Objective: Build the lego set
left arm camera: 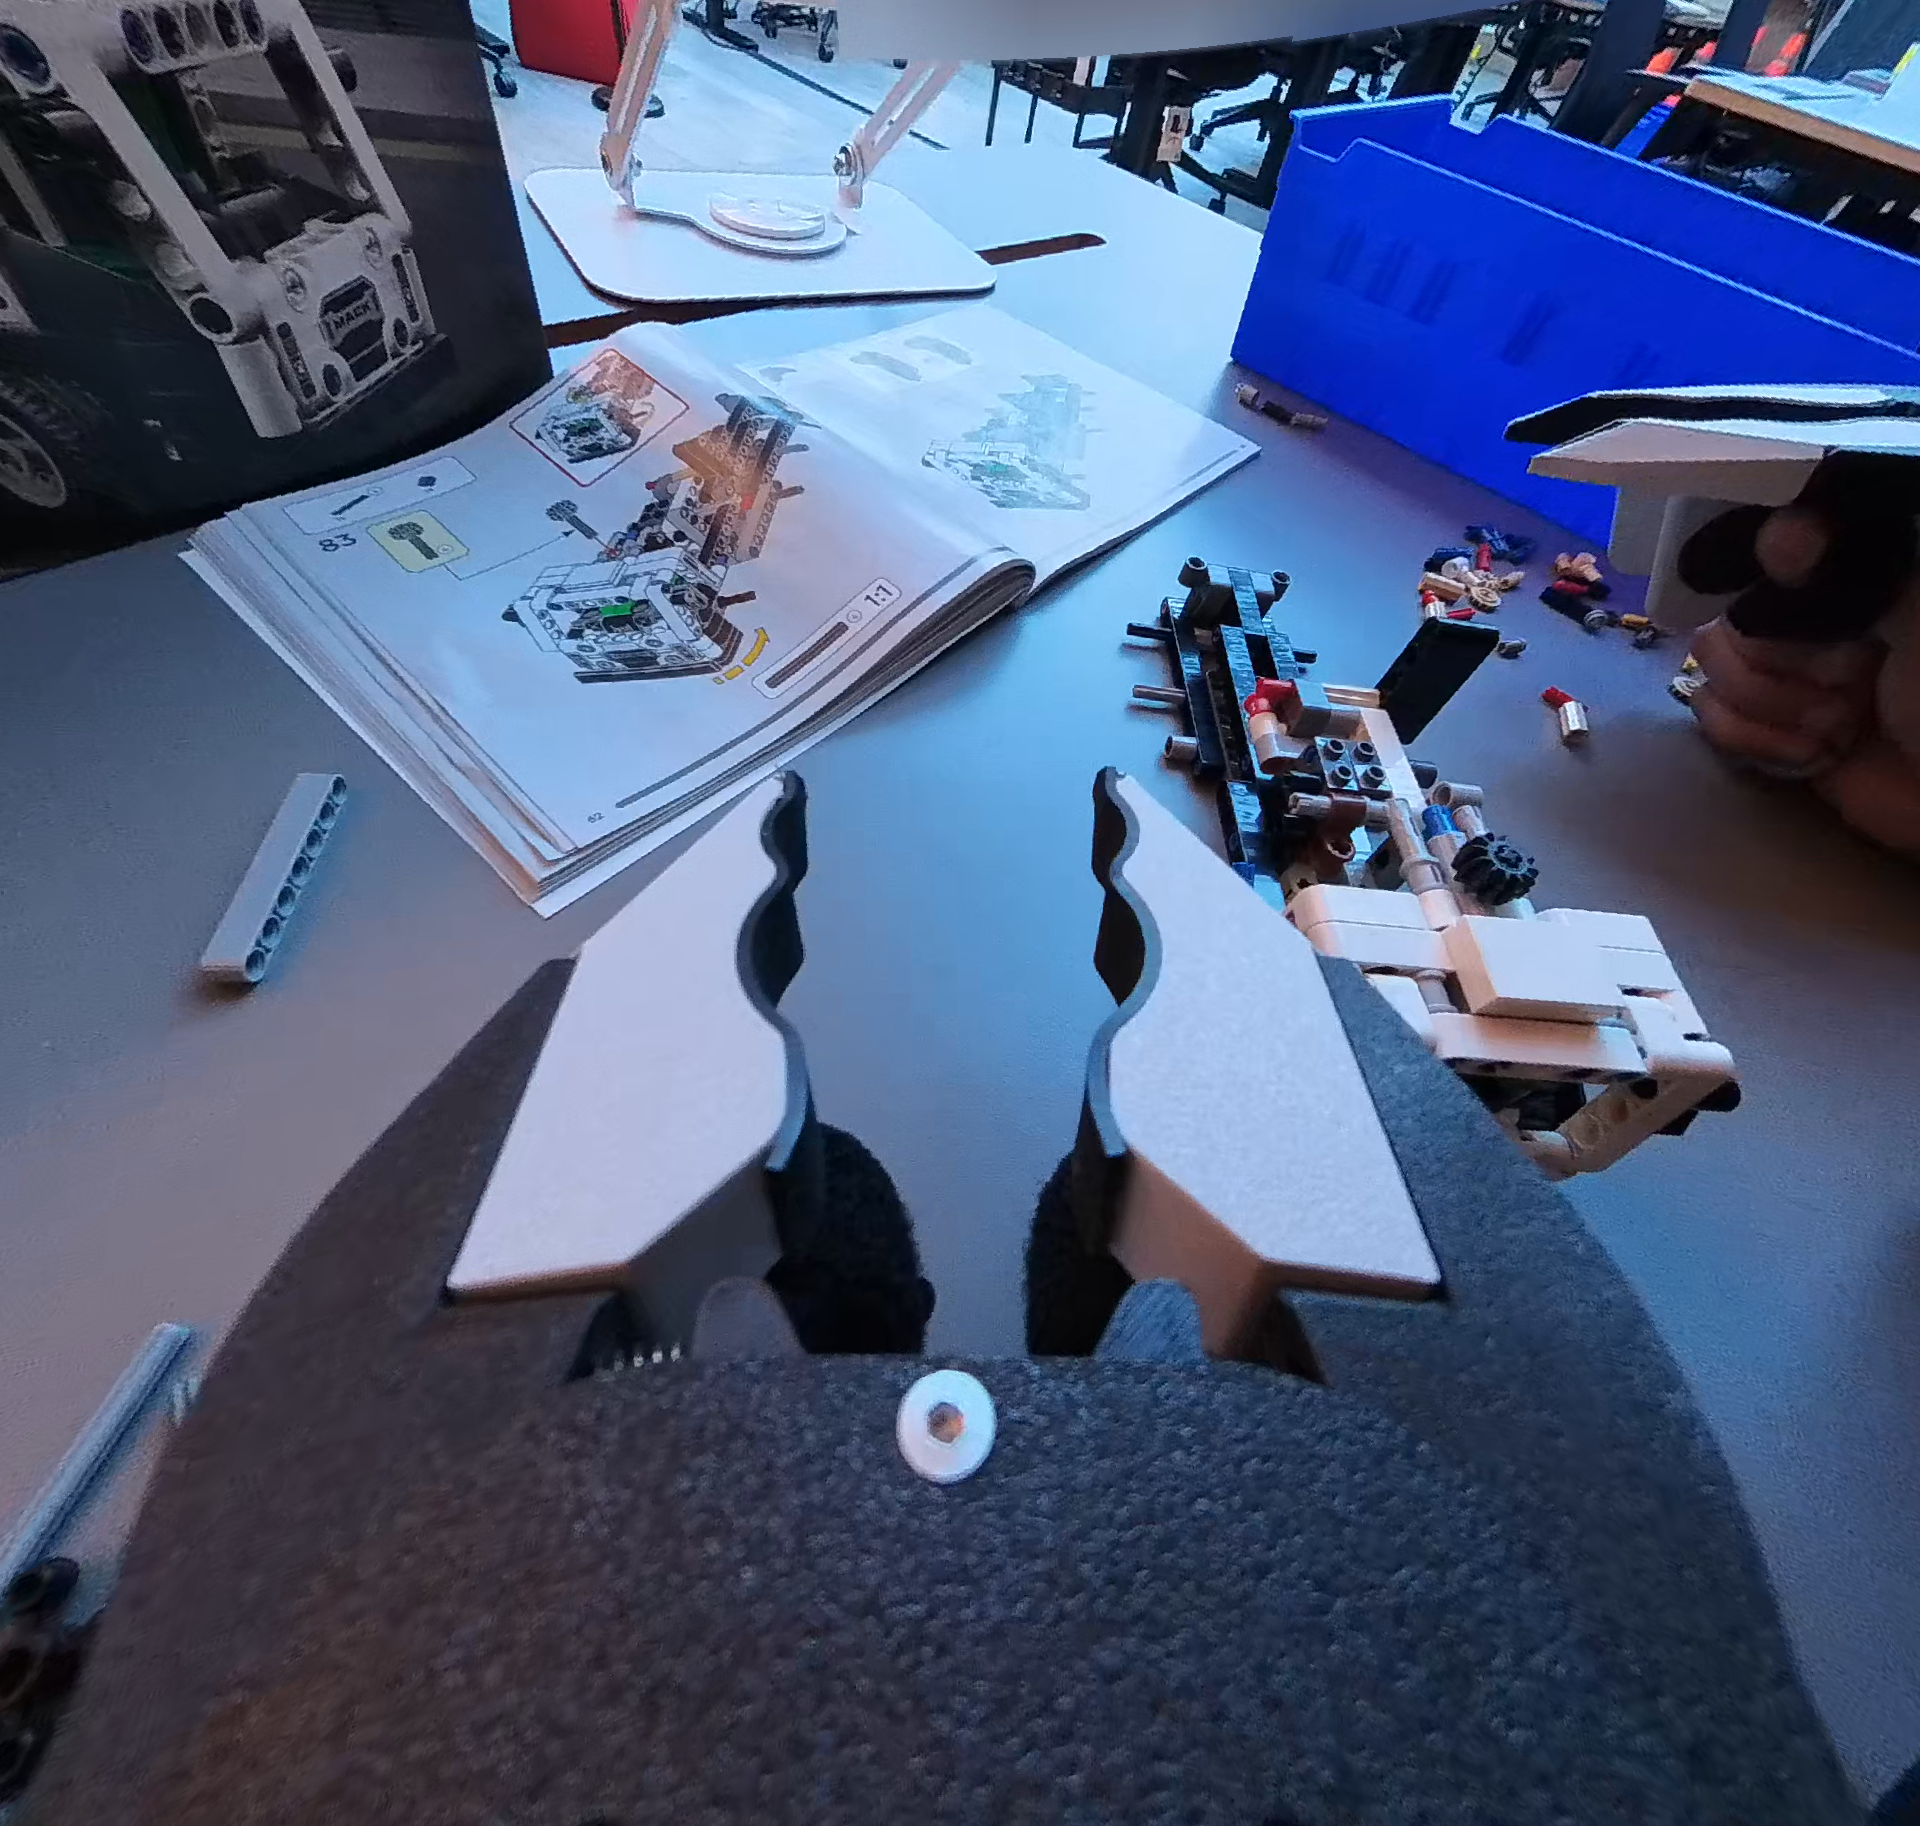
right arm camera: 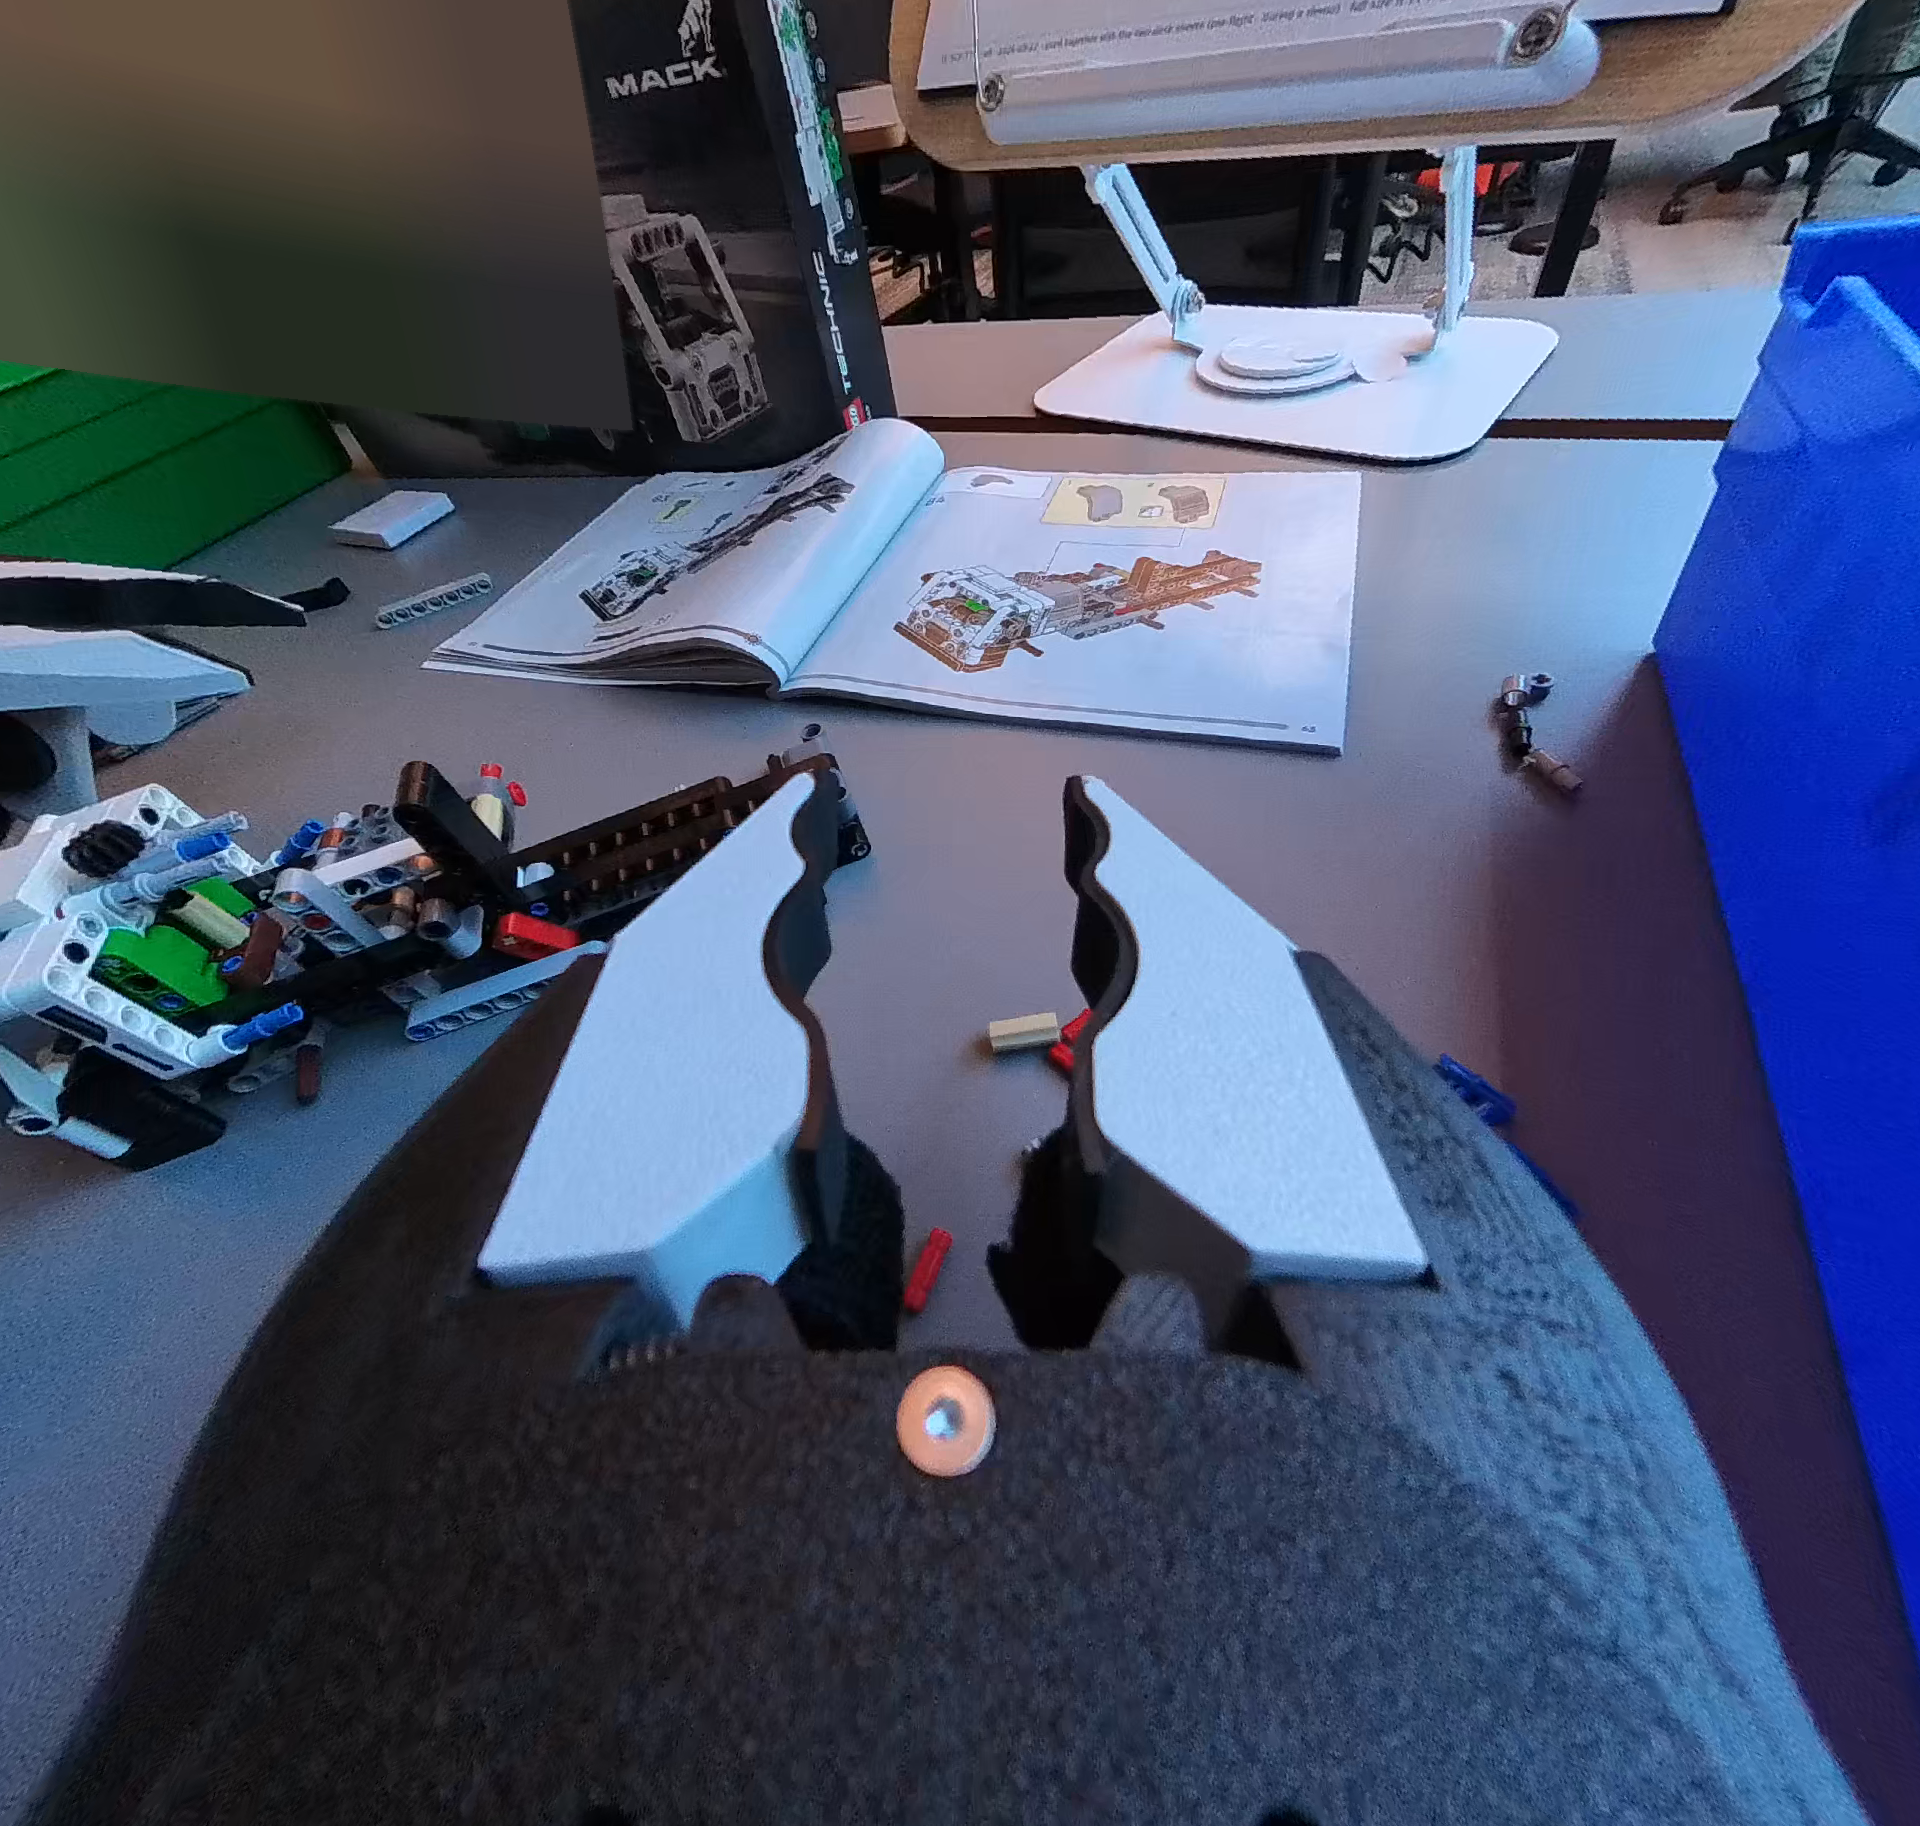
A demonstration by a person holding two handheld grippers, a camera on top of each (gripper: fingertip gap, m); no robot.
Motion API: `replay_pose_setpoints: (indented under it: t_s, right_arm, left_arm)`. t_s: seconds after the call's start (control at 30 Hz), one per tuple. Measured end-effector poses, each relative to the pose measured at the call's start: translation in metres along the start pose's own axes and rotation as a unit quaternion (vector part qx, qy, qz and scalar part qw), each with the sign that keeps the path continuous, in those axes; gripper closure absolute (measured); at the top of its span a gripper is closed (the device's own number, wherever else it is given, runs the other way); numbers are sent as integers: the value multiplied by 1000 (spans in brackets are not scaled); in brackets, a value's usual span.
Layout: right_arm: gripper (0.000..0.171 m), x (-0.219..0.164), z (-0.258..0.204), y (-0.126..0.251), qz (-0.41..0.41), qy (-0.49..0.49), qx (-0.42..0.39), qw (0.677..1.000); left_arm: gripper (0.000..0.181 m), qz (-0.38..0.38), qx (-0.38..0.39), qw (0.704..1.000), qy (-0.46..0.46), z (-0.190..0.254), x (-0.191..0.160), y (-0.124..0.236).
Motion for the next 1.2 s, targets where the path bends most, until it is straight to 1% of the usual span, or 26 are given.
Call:
replay_pose_setpoints:
  t_s: [1.2]
  right_arm:
    - [130,-1,0,-2,-12,2,-5,1000]
  left_arm:
    - [127,-17,7,1000,-2,0,-2,-3]
Point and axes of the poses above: each gripper's, where its closed fingertips meet, y back along the fingers, x out of its top, z = x × y across the jaws, the point moved 10 cm from there along y, back along the fingers, and after that the axes turned 13 degrees about z, right-handed, at the moved point
